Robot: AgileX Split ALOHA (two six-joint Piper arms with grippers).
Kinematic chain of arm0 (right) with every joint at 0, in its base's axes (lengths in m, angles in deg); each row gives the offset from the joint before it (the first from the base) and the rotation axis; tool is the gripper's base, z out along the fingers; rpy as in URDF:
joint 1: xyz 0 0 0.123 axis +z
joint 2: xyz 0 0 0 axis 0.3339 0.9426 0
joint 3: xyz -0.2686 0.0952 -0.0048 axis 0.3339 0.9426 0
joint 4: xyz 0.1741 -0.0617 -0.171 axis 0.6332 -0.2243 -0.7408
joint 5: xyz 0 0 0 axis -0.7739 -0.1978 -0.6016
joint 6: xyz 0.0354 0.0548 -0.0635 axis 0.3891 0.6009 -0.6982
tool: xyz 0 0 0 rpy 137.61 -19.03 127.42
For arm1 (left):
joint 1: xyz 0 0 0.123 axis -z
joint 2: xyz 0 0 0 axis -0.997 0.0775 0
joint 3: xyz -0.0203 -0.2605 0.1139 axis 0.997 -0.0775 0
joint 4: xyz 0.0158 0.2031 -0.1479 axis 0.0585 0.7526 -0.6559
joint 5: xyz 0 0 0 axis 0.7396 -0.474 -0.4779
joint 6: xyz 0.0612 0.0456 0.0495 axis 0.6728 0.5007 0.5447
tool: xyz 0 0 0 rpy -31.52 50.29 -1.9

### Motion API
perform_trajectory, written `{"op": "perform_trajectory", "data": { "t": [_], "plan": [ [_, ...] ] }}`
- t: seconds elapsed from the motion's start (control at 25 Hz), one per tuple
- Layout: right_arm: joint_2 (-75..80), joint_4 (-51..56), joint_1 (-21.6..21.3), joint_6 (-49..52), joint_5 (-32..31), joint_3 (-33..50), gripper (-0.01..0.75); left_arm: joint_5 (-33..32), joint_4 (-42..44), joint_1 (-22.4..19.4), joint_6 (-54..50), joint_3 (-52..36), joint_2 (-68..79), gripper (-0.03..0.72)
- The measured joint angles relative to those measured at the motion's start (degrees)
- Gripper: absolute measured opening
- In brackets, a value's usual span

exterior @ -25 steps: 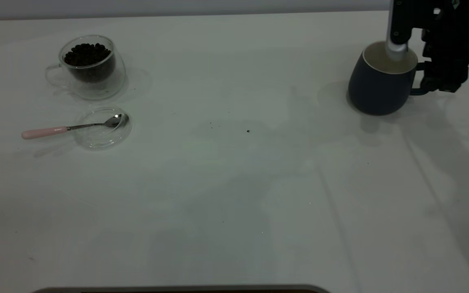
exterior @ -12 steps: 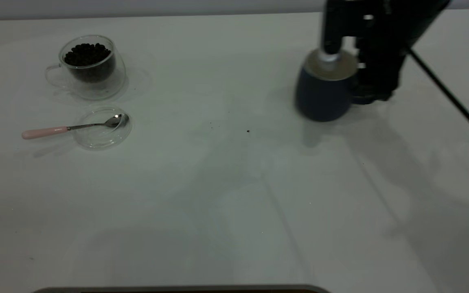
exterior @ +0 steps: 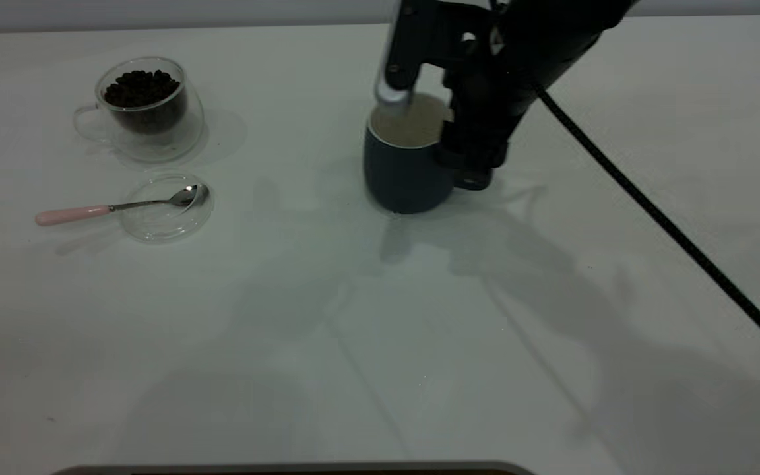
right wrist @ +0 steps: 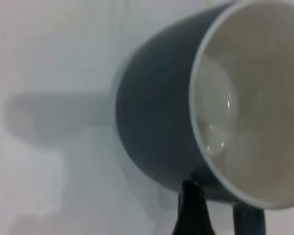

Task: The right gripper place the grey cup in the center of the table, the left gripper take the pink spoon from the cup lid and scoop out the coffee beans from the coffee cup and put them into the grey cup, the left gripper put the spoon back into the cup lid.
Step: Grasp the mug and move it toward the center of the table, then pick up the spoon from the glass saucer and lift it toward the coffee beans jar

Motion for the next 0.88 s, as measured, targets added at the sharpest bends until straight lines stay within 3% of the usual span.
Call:
{"op": "perform_trajectory", "data": {
  "t": [0.12, 0.28, 0.64, 0.76, 0.88],
  "plan": [
    [-0.72, 0.73, 0.09, 2.80, -0.53, 0.07, 0.596, 0.00, 0.00, 0.00, 0.00, 0.00, 0.00, 0.482],
    [-8.10, 2.93, 0.09, 5.71, -9.62, 0.10, 0.596, 0.00, 0.00, 0.00, 0.00, 0.00, 0.00, 0.482],
    [-37.10, 15.00, 0.09, 9.03, -46.95, 0.10, 0.591, 0.00, 0.00, 0.00, 0.00, 0.00, 0.00, 0.482],
    [-44.55, 17.81, 0.09, 9.69, -55.86, 1.01, 0.591, 0.00, 0.00, 0.00, 0.00, 0.00, 0.00, 0.482],
    [-50.85, 20.25, 0.09, 10.34, -59.39, 5.02, 0.591, 0.00, 0.00, 0.00, 0.00, 0.00, 0.00, 0.482]
  ]
}}
